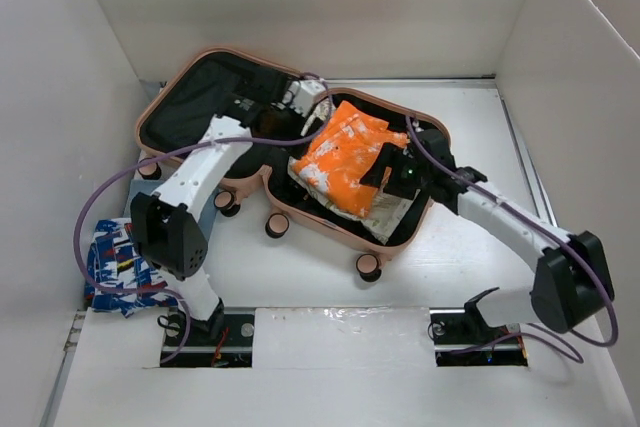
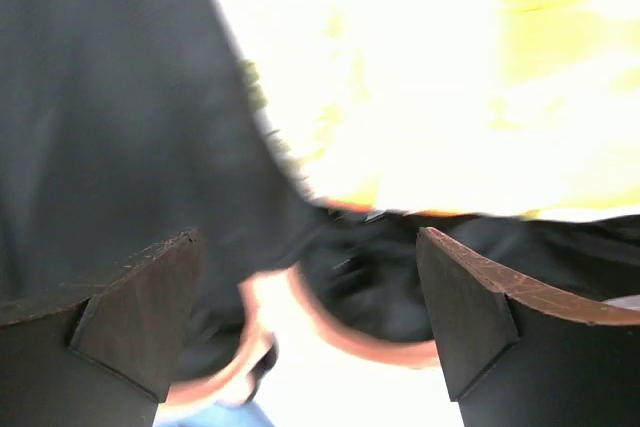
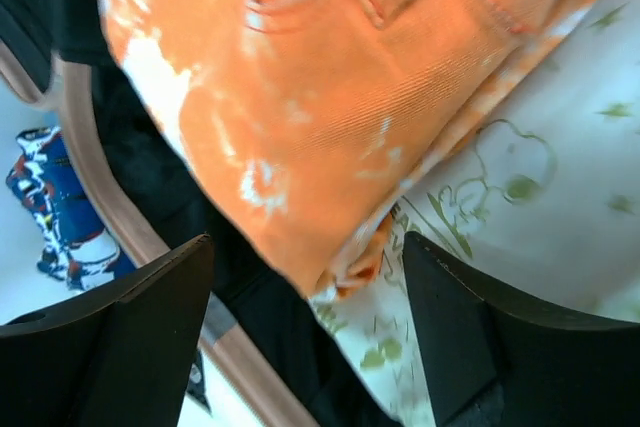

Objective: Pack the luggage

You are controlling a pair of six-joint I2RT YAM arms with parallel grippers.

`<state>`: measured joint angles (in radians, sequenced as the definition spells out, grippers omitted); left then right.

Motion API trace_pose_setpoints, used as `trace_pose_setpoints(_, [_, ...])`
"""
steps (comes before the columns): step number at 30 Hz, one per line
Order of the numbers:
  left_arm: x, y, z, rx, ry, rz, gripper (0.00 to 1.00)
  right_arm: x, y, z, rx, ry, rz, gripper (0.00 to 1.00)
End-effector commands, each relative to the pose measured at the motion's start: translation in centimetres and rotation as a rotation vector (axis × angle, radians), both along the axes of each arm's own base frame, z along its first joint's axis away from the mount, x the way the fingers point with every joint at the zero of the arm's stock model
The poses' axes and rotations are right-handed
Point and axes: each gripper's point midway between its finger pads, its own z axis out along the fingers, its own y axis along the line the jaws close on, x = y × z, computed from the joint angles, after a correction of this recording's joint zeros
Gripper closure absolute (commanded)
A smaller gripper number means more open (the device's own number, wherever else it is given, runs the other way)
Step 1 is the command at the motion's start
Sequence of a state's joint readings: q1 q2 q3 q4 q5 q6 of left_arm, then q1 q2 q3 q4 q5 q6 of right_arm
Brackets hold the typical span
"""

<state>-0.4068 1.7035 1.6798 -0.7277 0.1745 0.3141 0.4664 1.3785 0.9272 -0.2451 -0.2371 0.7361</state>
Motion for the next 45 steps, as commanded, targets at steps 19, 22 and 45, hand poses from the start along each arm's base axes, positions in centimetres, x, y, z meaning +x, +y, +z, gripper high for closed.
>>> trace_pose_setpoints(19, [6.9,-6.5,-10.0,0.040,0.027,0.017,0.69,10.5,-4.5,-1.7,-0.127,-0.090,-0.041,0.79])
trace_pose_setpoints(22, [6.8,-5.6,-8.4,0.001,0.004,0.047,1.00,11.8,-5.1,-1.9,-0.160,-0.099,-0.056,0.95])
trace_pose_setpoints(45, [4.9,-3.2,-7.3,-0.001,0.004,0.148,0.57,11.5,-6.1,8.5,-0.404,-0.334,0.015,0.58])
